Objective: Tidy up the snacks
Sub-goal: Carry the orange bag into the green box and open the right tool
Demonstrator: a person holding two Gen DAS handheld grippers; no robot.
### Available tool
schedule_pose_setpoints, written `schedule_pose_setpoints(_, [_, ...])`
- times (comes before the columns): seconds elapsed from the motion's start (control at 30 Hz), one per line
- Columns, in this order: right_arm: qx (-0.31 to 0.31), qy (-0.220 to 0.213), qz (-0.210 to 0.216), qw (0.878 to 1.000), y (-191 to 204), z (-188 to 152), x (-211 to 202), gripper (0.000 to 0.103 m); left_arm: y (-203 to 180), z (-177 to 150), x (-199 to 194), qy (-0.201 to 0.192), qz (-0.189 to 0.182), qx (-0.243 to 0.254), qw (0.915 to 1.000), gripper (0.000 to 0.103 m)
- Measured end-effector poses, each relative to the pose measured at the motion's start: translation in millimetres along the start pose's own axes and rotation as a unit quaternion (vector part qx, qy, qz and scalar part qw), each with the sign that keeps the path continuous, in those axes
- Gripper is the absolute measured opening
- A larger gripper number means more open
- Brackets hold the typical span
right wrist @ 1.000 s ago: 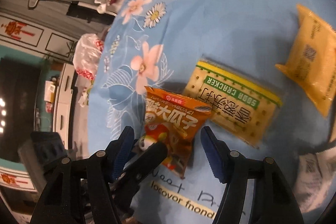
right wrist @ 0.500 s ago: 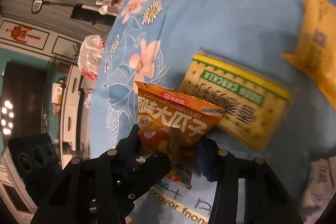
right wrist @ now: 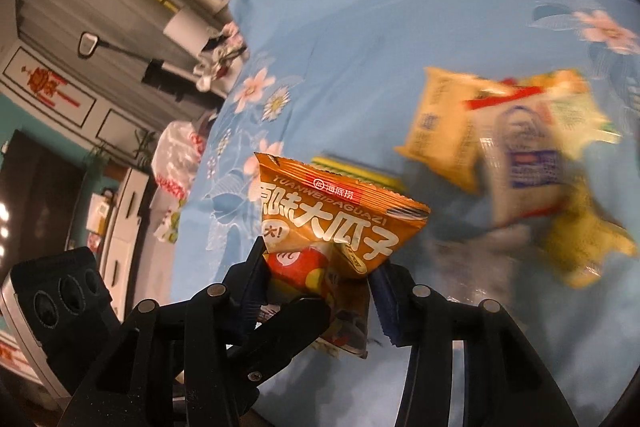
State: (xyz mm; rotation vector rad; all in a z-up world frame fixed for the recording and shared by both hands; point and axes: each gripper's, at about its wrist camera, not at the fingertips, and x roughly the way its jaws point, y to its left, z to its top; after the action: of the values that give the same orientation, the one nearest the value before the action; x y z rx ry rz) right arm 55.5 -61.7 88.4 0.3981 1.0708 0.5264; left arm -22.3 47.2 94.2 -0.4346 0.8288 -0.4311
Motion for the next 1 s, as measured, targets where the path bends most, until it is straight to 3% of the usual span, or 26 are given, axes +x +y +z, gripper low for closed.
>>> schedule_pose_setpoints(0.27, [0.008, -0.062, -0.014, 0.998, -32.0, -17.3, -65.6, 0.050, -65.7, -12.4, 9.1, -0.010, -0.030, 0.053, 0.9981, 0.049])
schedule_pose_setpoints(0.5, [0.017, -0.117, -0.011, 0.993, -59.0, -13.0, -108.3, 0.050, -114.2, -10.3, 26.7, -0.018, -0.038, 0.086, 0.9954, 0.048])
schedule_pose_setpoints(1.0, [0.086, -0.171, -0.041, 0.981, -142.8, -21.9, -179.1, 0.050, -195.4, -15.4, 84.8, 0.031, -0.087, 0.139, 0.9859, 0.047])
